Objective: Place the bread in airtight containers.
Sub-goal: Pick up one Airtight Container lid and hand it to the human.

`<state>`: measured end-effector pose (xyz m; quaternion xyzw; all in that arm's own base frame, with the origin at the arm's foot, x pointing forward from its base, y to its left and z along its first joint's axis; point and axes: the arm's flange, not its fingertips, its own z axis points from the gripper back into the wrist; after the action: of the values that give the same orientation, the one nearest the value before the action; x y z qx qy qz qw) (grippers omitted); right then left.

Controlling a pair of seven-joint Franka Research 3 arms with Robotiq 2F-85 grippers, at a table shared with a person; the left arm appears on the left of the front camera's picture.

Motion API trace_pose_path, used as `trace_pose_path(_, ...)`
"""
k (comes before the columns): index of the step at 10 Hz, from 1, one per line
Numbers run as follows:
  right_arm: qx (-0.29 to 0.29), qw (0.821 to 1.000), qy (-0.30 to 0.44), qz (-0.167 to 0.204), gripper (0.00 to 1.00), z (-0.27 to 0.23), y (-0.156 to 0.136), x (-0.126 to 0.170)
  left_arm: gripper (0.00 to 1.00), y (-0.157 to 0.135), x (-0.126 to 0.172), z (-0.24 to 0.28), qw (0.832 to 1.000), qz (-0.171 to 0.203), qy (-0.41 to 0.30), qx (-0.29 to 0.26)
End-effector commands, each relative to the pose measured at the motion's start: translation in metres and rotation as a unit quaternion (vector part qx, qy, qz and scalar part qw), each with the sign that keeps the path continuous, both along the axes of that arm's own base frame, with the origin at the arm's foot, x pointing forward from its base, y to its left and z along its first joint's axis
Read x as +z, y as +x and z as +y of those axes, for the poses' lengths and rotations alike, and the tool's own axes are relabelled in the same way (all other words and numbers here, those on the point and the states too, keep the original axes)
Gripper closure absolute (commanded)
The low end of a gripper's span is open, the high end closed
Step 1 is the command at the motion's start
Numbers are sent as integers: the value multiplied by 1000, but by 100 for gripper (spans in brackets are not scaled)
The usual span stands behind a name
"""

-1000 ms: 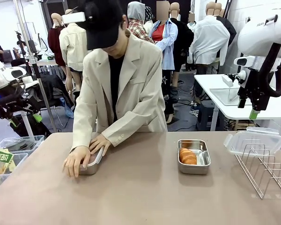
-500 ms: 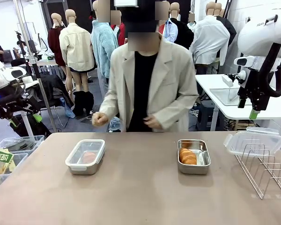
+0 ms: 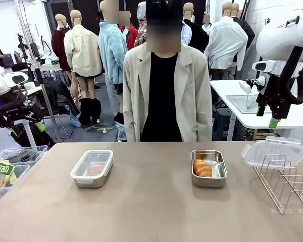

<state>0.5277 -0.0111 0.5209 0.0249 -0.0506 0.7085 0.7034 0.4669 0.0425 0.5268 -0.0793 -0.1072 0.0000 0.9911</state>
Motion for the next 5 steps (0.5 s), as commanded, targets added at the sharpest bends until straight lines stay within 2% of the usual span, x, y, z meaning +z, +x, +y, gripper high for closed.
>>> trace_pose_path(1, 0, 1000, 0, 0, 0, 0, 0, 0, 0, 0, 2, 2, 1000, 0, 8, 1)
trace_pose_path(5, 0, 1000, 0, 0, 0, 0, 0, 0, 0, 0, 2, 2, 1000, 0, 8, 1)
